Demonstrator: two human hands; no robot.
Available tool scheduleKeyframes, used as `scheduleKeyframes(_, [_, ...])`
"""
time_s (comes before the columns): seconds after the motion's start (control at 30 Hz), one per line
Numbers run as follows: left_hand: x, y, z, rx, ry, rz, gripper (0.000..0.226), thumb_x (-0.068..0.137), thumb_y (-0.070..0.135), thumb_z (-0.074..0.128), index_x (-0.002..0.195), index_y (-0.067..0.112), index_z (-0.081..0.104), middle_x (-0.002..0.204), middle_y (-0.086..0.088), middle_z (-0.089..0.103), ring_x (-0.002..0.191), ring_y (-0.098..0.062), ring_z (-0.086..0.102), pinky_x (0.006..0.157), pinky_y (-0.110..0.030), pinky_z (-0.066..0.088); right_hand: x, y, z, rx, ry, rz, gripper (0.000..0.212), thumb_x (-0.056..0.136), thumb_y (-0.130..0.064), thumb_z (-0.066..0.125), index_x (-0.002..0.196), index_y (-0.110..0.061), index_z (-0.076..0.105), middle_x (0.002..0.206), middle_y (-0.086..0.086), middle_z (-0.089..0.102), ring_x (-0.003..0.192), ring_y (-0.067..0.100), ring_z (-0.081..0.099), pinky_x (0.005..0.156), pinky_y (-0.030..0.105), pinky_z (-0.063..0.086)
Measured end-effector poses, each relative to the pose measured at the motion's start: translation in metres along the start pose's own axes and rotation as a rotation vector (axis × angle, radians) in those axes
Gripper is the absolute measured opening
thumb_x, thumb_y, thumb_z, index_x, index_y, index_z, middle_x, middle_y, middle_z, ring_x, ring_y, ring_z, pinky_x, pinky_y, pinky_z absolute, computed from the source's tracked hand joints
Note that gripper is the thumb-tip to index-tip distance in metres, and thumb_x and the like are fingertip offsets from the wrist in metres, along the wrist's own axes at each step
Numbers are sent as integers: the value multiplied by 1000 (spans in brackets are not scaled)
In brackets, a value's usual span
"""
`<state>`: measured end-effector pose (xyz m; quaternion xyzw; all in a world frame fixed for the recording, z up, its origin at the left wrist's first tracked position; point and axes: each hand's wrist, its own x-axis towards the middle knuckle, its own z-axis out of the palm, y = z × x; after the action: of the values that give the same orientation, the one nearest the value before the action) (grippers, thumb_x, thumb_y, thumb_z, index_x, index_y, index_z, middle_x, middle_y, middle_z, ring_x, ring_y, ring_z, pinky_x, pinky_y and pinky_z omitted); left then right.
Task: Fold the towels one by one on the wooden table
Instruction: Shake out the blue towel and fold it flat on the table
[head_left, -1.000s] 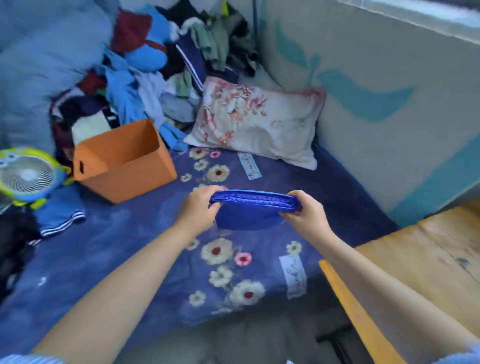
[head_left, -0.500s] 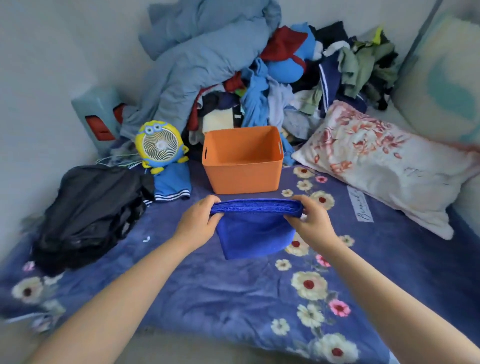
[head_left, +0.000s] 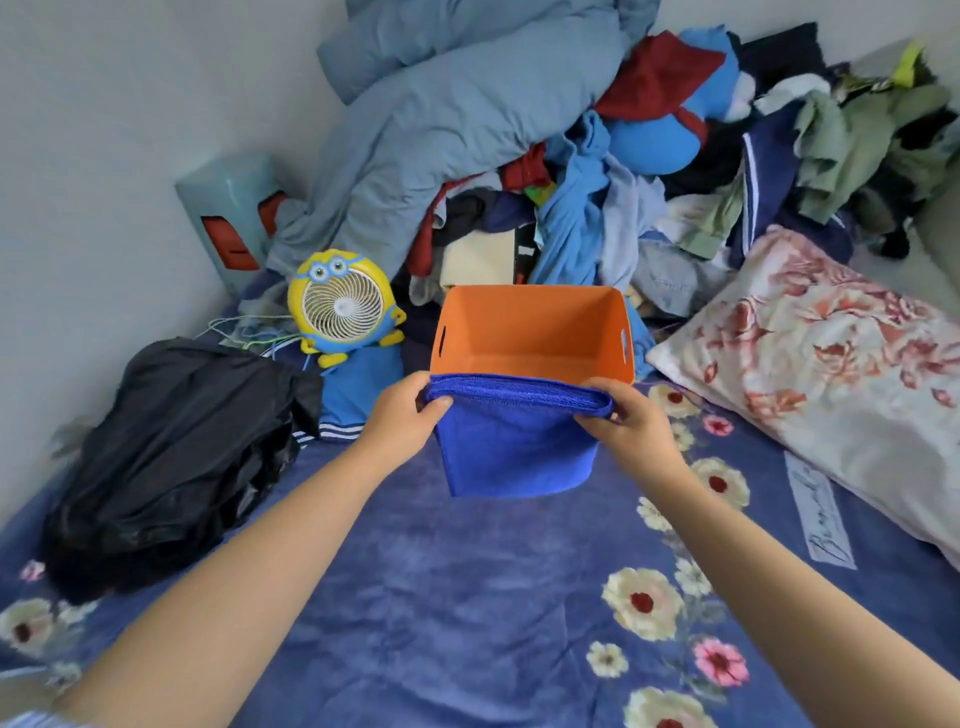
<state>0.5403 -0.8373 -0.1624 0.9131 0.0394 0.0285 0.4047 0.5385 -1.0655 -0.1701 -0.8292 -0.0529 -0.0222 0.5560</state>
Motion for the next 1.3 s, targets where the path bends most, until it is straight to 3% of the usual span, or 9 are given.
scheduleKeyframes(0.1, [50,0,8,-6,56,26,17,90,8,52,105,3,58,87,-2,56,82,-16,51,62,-21,34,52,3,1,-2,33,-46,27,80,9,57,99,-10,64,90,-1,56,80,-4,52,70,0,39])
scheduleKeyframes(0.27, [125,-7,21,-29,164,40,19,90,4,50,107,1,56,89,0,53,83,-15,49,59,-14,29,124,12,12,-40,98,-75,29,79,11,58,102,-4,66,100,7,58,94,13,48,87,29,43])
scheduleKeyframes(0.47, [220,-27,54,-101,159,-13,22,92,7,44,111,-2,50,99,-15,56,94,-29,54,77,-28,36,202,47,41,-33,229,-33,28,79,11,57,104,2,65,107,20,62,93,16,50,74,-2,35])
scheduleKeyframes(0.57, [262,-50,76,-141,140,-61,29,94,9,43,121,1,47,112,-16,57,103,-31,53,81,-28,37,242,77,59,-35,224,9,29,79,12,56,106,2,64,107,19,62,95,16,51,74,-4,33])
scheduleKeyframes(0.77, [322,-133,135,-96,12,-210,46,96,13,41,139,6,27,143,-11,38,128,-26,40,91,-16,29,303,158,103,-87,48,220,25,83,4,54,106,-5,60,90,0,57,85,14,50,66,10,37])
scheduleKeyframes(0.9, [342,-182,175,76,-88,-337,44,96,15,39,138,7,29,139,-12,40,124,-31,44,98,-32,35,329,216,127,-176,-209,456,7,88,-6,53,89,-12,53,76,1,52,79,17,46,59,21,35])
scheduleKeyframes(1.0, [355,-211,208,281,-163,-351,34,94,11,40,127,3,40,124,-13,48,111,-30,51,89,-36,41,349,256,144,-216,-338,717,19,91,-12,48,76,-16,38,69,2,42,62,20,45,38,20,41])
scheduleKeyframes(1.17, [381,-231,248,362,-194,-482,44,94,2,29,138,5,28,145,-15,36,131,-31,39,108,-37,30,373,300,165,-259,-330,781,27,91,-19,52,110,-4,43,101,18,51,89,30,55,61,38,49])
scheduleKeyframes(1.3, [403,-238,266,184,-17,-553,41,94,4,33,135,2,29,137,-20,43,125,-36,43,102,-39,33,390,329,182,-232,-183,714,46,91,-20,51,130,0,36,130,20,50,118,34,49,90,36,41])
